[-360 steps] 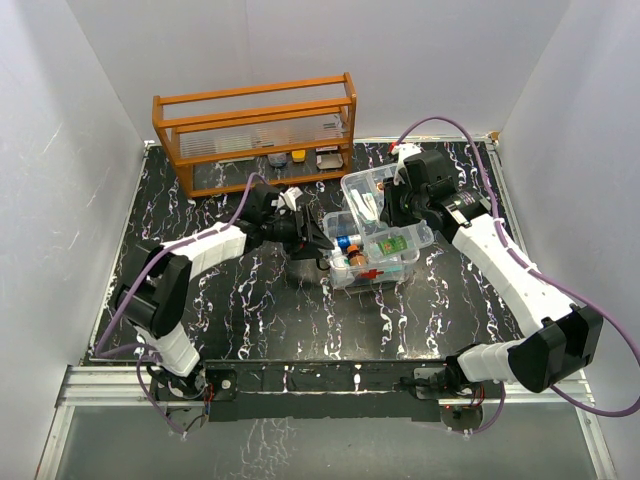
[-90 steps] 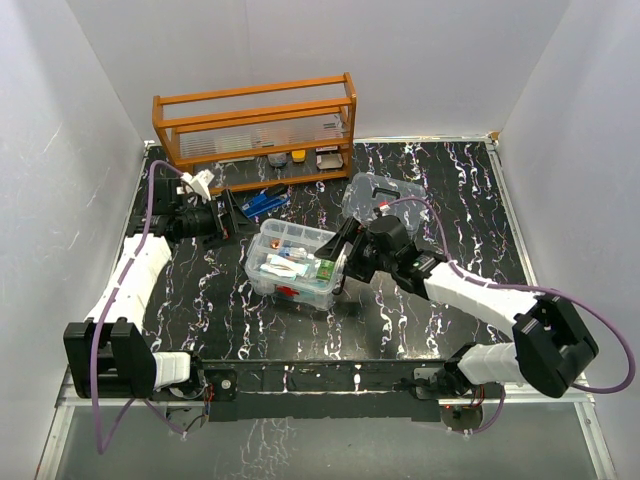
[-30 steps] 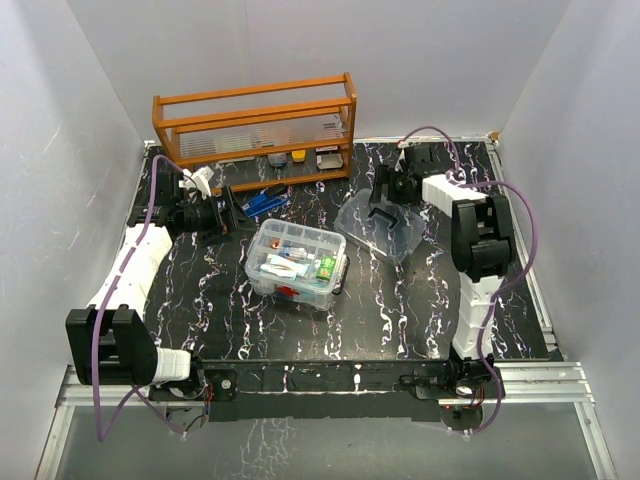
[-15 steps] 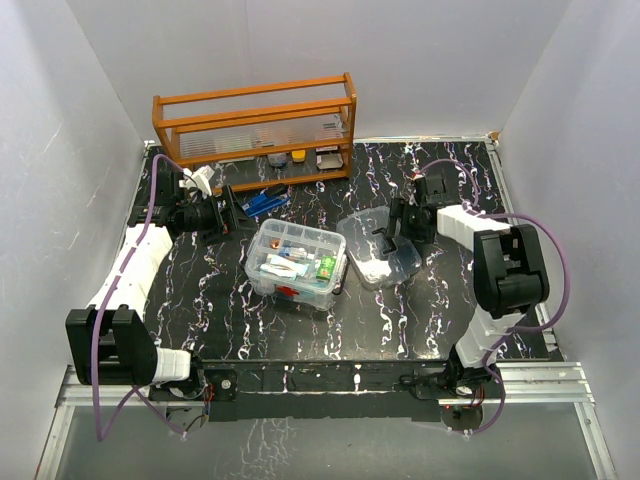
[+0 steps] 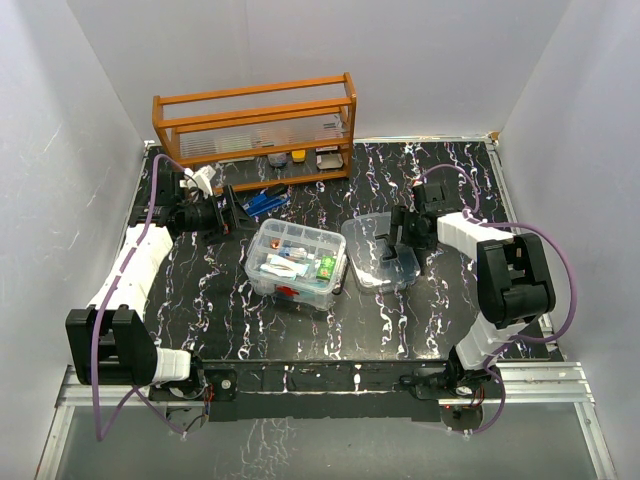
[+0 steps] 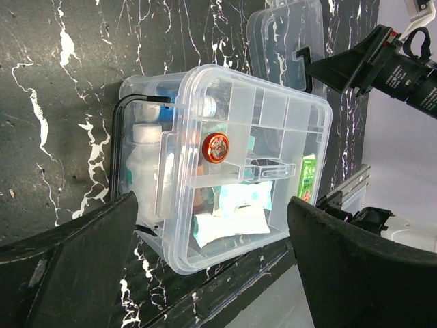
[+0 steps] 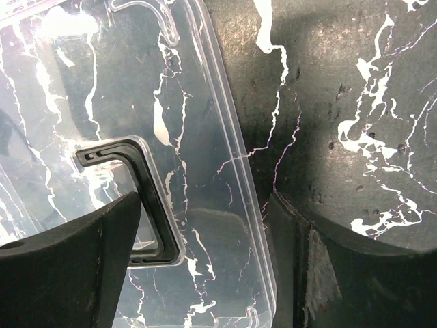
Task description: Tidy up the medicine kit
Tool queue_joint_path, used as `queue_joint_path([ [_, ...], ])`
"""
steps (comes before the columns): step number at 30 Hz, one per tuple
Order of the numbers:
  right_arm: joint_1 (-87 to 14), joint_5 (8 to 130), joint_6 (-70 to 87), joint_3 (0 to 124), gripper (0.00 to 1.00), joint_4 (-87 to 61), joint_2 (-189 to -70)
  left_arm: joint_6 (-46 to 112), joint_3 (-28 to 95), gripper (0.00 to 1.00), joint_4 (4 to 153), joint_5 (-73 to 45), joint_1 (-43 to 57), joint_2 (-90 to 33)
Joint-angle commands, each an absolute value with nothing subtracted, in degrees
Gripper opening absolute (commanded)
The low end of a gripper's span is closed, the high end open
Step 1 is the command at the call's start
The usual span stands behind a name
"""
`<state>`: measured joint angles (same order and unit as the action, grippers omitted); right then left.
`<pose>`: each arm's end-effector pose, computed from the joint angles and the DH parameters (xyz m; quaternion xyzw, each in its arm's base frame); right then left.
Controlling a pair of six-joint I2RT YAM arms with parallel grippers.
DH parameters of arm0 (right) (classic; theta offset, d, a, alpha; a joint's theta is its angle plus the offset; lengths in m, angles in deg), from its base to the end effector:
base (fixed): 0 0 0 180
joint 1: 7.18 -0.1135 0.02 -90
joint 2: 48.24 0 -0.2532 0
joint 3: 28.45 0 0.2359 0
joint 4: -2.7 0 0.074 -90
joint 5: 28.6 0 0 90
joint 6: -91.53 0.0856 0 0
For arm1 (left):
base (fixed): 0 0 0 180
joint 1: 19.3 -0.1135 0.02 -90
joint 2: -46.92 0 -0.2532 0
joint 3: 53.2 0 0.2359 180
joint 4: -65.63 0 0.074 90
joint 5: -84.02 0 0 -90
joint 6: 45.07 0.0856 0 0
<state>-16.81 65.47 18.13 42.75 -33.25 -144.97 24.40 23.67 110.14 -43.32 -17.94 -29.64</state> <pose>0.3329 0.0626 0.1232 0.0501 0.9673 0.0894 0.2319 0.2976 -0.0590 0.2620 -0.0225 0.8813 -0.3595 0.3060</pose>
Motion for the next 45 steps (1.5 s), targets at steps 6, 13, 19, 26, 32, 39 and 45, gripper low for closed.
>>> queue_joint_path([
  [6,-18.18,61.49,13.96,44.18,0.76,-37.52,-144.53,25.62,26.14,0.89,111.31,-44.46,-17.15,-28.56],
  [13,-18.87,68.62,12.53,43.35,0.79,-37.57,-143.99,26.36,27.75,0.89,112.54,-43.58,-16.78,-29.02],
  [19,-18.87,66.51,13.41,43.68,0.78,-38.80,-145.59,27.00,28.68,0.89,113.25,-42.90,-15.84,-29.35],
  [26,-18.87,58.47,17.18,41.92,0.53,-37.94,-143.34,28.63,31.31,0.88,114.37,-41.61,-11.16,-30.61],
  [32,-18.81,54.38,22.72,37.26,0.44,-35.21,-138.93,28.94,33.14,0.88,113.67,-40.01,-7.14,-30.95],
  [39,-18.77,52.15,30.98,32.90,0.44,-32.11,-134.18,25.46,34.70,0.88,109.16,-40.80,-3.38,-31.22],
  [45,-17.97,53.38,32.86,30.85,0.41,-27.32,-130.32,21.42,36.56,0.87,103.74,-41.27,1.34,-35.37],
])
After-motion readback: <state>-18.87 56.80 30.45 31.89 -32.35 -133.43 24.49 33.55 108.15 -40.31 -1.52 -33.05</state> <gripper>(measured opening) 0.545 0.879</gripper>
